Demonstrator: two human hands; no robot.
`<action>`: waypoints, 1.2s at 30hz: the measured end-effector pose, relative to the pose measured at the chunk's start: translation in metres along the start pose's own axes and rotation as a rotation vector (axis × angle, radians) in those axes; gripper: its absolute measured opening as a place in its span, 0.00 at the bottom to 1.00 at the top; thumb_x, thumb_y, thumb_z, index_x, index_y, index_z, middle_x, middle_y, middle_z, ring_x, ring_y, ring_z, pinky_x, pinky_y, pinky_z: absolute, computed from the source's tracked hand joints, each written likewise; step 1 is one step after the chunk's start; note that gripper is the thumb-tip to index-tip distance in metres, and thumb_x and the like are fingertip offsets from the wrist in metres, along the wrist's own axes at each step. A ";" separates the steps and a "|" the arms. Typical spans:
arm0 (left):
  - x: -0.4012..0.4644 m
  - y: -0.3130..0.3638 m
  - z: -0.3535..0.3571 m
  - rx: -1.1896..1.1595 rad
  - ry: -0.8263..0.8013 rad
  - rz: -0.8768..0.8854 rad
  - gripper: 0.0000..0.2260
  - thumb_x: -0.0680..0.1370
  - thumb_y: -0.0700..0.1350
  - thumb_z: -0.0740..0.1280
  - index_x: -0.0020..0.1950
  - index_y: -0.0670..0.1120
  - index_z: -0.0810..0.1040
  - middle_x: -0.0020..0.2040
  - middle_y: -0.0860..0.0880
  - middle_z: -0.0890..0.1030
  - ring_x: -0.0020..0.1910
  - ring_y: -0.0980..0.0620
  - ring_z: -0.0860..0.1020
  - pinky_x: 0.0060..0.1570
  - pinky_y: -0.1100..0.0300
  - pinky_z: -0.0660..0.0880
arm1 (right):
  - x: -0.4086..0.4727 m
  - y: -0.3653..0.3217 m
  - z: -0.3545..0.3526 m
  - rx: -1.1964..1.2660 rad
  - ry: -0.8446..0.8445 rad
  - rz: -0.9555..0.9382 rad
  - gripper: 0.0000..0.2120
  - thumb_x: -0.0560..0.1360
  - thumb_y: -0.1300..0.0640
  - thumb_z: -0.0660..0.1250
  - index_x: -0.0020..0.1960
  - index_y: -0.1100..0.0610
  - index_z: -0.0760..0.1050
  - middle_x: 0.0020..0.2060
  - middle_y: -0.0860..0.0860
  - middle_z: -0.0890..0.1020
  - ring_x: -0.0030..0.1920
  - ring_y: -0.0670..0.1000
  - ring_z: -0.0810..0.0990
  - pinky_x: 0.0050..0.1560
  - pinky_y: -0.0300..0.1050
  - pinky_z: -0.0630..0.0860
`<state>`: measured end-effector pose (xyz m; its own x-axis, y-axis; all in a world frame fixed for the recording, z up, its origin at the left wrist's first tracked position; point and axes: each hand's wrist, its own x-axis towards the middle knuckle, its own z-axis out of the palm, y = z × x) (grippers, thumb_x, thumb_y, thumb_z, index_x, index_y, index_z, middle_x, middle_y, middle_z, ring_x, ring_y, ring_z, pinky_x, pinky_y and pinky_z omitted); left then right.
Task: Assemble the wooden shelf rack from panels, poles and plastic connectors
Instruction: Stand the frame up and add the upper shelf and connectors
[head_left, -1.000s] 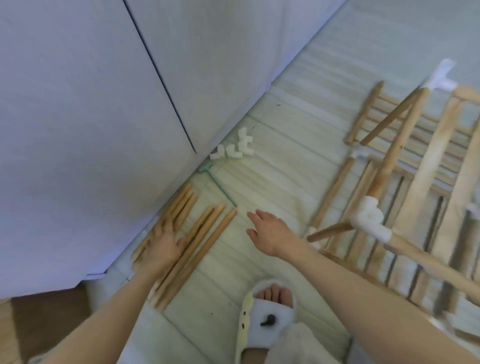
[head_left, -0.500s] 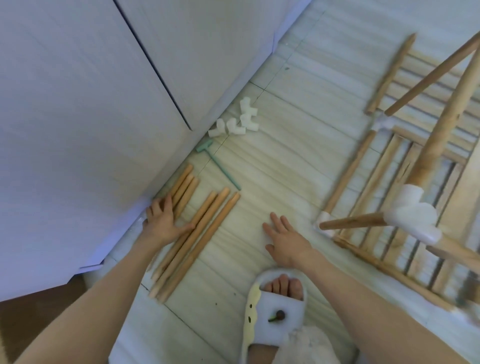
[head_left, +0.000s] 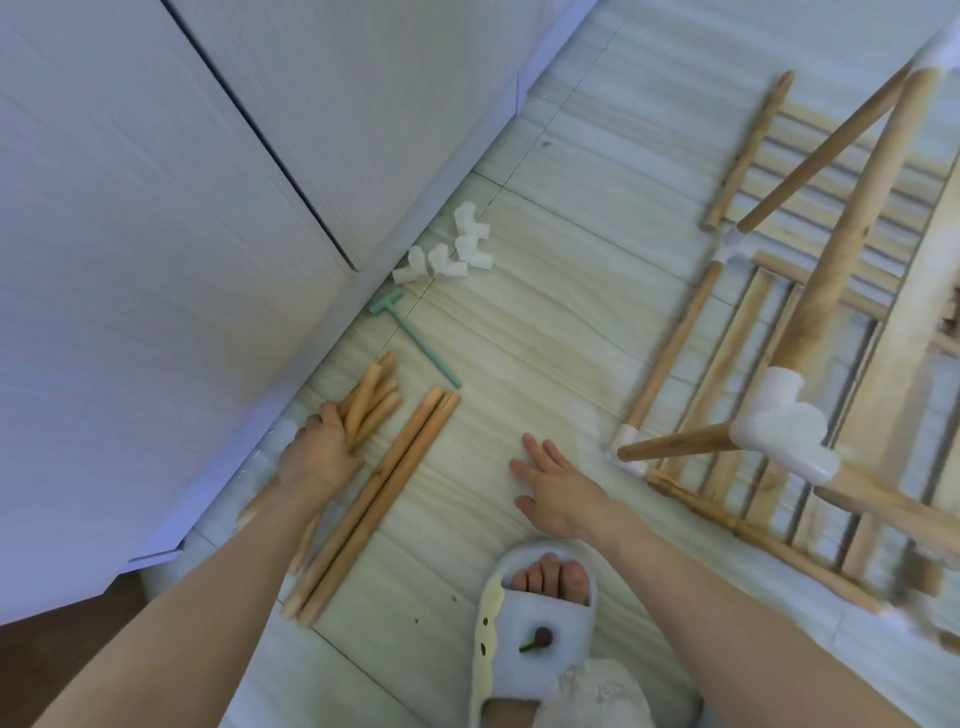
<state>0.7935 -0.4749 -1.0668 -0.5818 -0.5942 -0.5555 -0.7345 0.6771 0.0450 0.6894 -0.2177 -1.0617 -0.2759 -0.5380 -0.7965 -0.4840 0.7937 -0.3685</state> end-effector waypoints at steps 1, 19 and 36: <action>-0.001 0.001 0.000 -0.002 0.011 0.007 0.25 0.73 0.44 0.69 0.64 0.40 0.61 0.58 0.39 0.72 0.52 0.40 0.75 0.42 0.51 0.72 | -0.001 -0.001 0.000 0.018 -0.008 0.005 0.26 0.82 0.51 0.52 0.77 0.54 0.49 0.76 0.51 0.37 0.76 0.53 0.39 0.74 0.48 0.49; -0.165 0.158 -0.197 -1.666 -0.030 0.574 0.06 0.77 0.33 0.62 0.46 0.41 0.76 0.41 0.45 0.85 0.42 0.46 0.84 0.42 0.56 0.81 | -0.211 -0.072 -0.158 0.449 0.413 -0.177 0.17 0.79 0.53 0.58 0.65 0.59 0.71 0.53 0.54 0.80 0.34 0.47 0.76 0.32 0.38 0.70; -0.359 0.331 -0.199 -1.318 -0.204 0.894 0.08 0.76 0.34 0.62 0.54 0.34 0.73 0.38 0.41 0.80 0.31 0.49 0.81 0.29 0.59 0.79 | -0.430 0.054 -0.090 0.589 1.055 -0.009 0.02 0.72 0.61 0.65 0.42 0.58 0.72 0.35 0.52 0.80 0.37 0.49 0.76 0.41 0.43 0.73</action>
<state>0.6897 -0.1240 -0.6876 -0.9942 -0.0943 -0.0510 -0.0382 -0.1336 0.9903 0.7073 0.0315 -0.6958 -0.9495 -0.2936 -0.1110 -0.1124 0.6483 -0.7530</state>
